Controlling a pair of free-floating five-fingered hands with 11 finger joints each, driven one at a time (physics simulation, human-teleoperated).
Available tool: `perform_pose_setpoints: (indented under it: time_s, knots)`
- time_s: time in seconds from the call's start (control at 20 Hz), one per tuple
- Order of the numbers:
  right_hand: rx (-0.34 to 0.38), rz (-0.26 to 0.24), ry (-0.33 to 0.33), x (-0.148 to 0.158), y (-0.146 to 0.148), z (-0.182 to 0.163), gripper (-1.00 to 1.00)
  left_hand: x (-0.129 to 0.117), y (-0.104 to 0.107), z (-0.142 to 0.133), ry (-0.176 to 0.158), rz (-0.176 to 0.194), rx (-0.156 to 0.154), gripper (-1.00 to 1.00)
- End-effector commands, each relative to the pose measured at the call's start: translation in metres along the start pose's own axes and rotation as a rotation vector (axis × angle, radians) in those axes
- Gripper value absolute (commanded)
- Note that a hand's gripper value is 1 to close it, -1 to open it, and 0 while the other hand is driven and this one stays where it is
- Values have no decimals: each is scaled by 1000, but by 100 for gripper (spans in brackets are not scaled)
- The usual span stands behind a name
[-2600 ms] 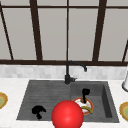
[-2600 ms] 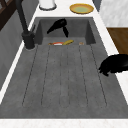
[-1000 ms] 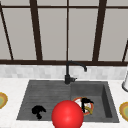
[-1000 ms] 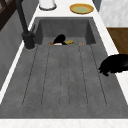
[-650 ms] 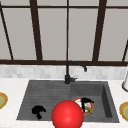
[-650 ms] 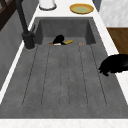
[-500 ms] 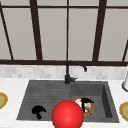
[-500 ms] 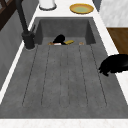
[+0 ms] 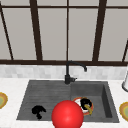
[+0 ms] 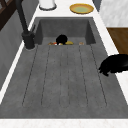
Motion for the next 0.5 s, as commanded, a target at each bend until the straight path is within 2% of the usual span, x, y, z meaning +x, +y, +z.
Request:
perform_pose_setpoints:
  time_s: [0.0, 0.15, 0.2, 0.3, 0.45]
  knots:
    - [8, -27, 23, -5, 17, 5, 100, 0, 0, 0, 0, 0, 0, 0]
    - [-48, -32, 11, -3, 4, 1, 100, 0, 0, 0, 0, 0, 0, 0]
    - [-15, -3, 1, -4, -2, 2, 100, 0, 0, 0, 0, 0, 0, 0]
    - [0, 14, -14, -15, -20, 3, 100, 0, 0, 0, 0, 0, 0, 0]
    - [23, 1, -24, -25, -37, 6, 100, 0, 0, 0, 0, 0, 0, 0]
